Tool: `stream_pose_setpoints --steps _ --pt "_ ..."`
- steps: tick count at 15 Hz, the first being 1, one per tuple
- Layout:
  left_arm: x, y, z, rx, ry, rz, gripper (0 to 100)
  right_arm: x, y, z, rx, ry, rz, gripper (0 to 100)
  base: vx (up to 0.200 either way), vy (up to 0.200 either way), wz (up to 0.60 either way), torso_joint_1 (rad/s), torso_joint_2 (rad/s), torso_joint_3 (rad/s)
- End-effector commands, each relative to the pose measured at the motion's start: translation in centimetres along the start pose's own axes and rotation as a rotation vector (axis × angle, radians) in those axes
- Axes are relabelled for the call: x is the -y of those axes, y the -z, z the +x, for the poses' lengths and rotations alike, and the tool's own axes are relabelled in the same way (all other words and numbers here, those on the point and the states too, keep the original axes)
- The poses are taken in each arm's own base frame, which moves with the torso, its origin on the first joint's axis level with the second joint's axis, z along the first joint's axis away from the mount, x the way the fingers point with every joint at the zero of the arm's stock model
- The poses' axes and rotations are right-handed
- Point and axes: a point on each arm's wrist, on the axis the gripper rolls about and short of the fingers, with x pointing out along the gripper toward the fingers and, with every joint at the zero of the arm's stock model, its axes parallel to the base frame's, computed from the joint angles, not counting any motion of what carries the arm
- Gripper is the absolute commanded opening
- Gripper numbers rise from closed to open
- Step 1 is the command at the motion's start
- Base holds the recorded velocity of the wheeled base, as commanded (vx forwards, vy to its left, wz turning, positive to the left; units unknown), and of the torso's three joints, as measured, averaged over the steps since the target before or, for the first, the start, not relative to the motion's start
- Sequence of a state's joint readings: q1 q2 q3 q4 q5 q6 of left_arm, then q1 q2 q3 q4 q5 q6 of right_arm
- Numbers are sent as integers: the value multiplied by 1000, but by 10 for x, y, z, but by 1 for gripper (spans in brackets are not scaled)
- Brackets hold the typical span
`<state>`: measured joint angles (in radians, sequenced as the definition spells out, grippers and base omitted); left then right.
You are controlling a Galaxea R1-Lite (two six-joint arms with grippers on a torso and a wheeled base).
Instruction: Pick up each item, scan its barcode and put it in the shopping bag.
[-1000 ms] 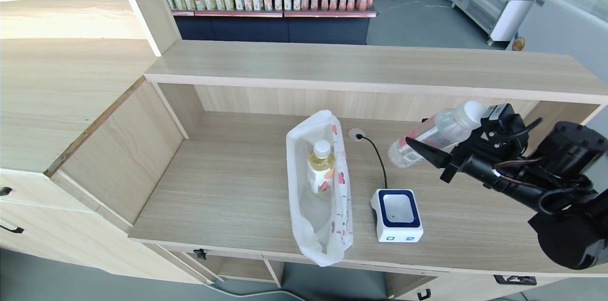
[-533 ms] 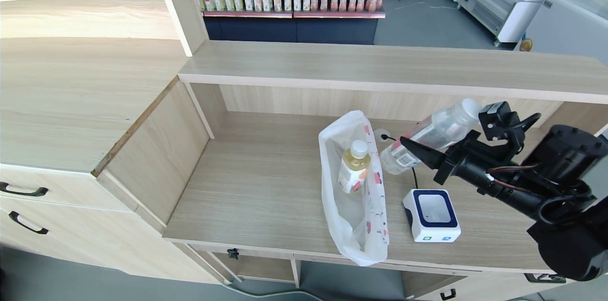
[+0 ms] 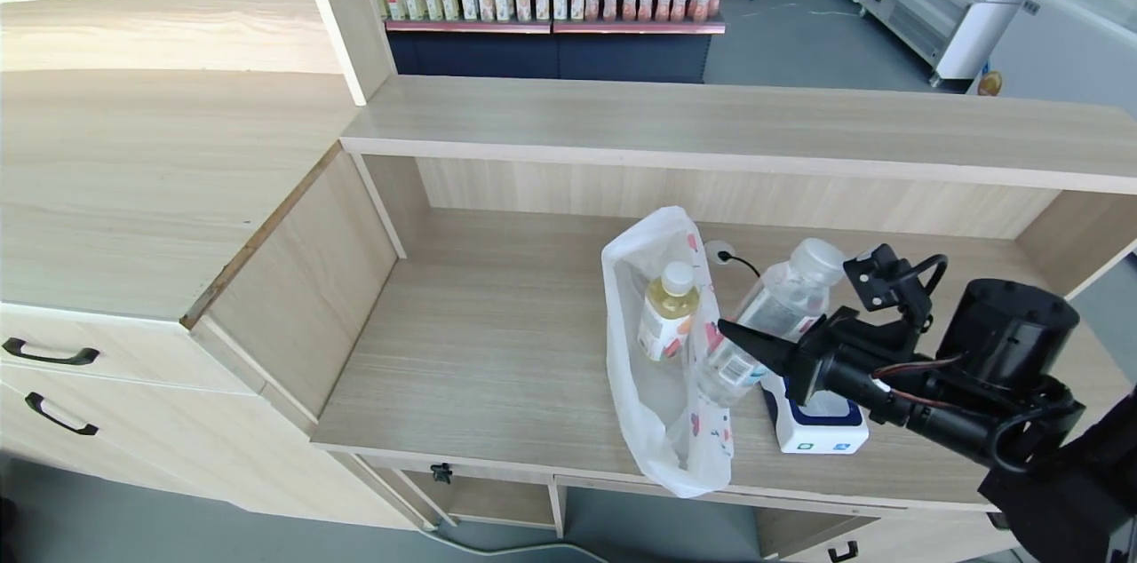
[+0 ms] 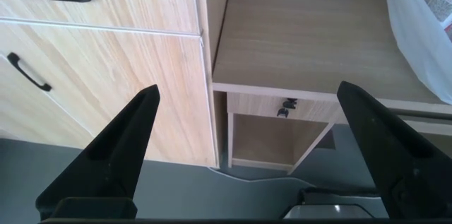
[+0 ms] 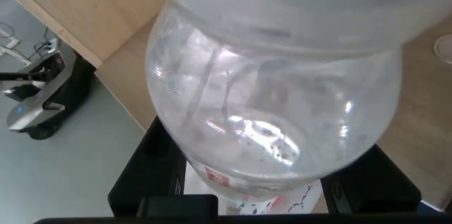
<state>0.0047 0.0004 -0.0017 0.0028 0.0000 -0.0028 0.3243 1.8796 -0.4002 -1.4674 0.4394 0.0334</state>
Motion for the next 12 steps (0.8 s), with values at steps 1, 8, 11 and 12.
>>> stream_pose_setpoints --steps 1,8,11,12 --pt "0 0 0 0 2 0 100 -1 17 8 -50 -9 21 0 0 0 0 0 0 0" --pt "0 0 0 0 0 0 100 14 63 39 -153 49 -88 0 0 0 0 0 0 0" --pt "0 0 0 0 0 0 100 17 78 48 -130 43 -124 0 0 0 0 0 0 0" --pt "0 0 0 0 0 0 100 17 80 51 -131 40 -127 0 0 0 0 0 0 0"
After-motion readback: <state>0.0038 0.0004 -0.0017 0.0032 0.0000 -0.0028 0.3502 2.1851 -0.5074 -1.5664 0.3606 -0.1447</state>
